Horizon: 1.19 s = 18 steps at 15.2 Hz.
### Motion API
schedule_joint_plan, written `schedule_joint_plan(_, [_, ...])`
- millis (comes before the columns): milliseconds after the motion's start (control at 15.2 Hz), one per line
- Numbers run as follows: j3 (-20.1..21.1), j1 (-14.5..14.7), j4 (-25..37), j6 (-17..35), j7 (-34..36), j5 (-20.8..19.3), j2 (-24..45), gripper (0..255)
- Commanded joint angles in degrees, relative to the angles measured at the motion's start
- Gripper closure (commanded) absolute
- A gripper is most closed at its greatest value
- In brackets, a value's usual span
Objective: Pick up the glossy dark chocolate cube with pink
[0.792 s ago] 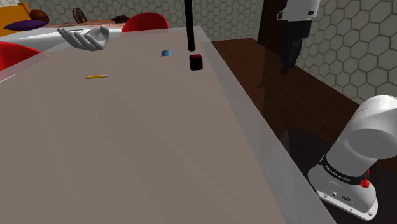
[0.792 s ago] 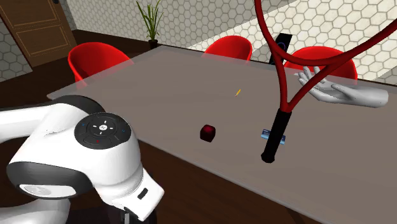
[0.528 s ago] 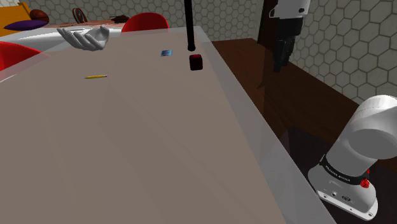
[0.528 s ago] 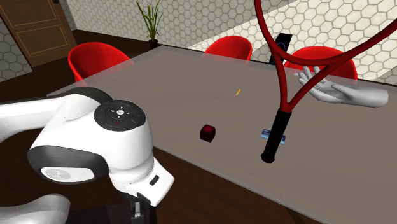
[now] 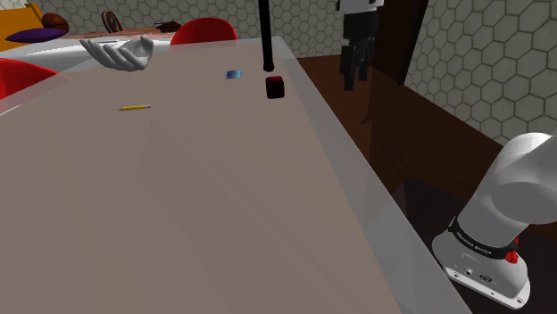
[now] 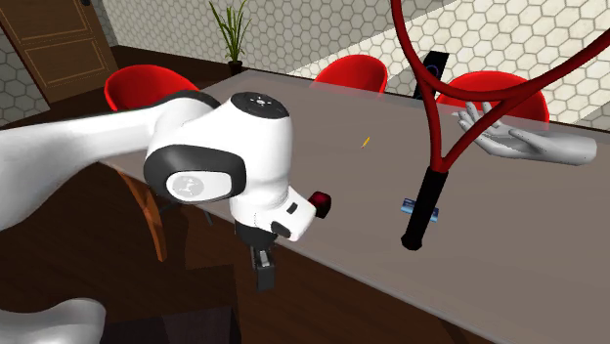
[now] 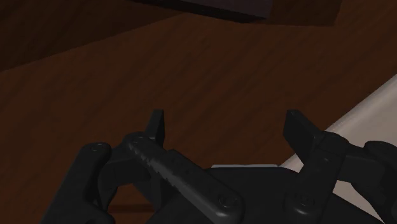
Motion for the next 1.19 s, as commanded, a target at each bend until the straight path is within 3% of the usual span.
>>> schedule_joint_plan(0, [1.83, 0.64, 3.98, -0.27, 1.88, -0.38, 3.66, 0])
schedule_joint_plan(528, [8.13, 3.54, 26.75, -5.58, 9.09, -5.28, 21.94, 0])
schedule_joint_plan(924, [11.69, 9.21, 52.82, -15.1, 14.12, -12.7, 40.38, 0])
schedule_joint_plan(990, [11.66, 9.84, 54.83, -15.92, 14.29, -13.21, 41.68, 0])
schedule_joint_plan(1122, [11.51, 9.43, 51.22, -13.59, 14.3, -12.71, 40.35, 0])
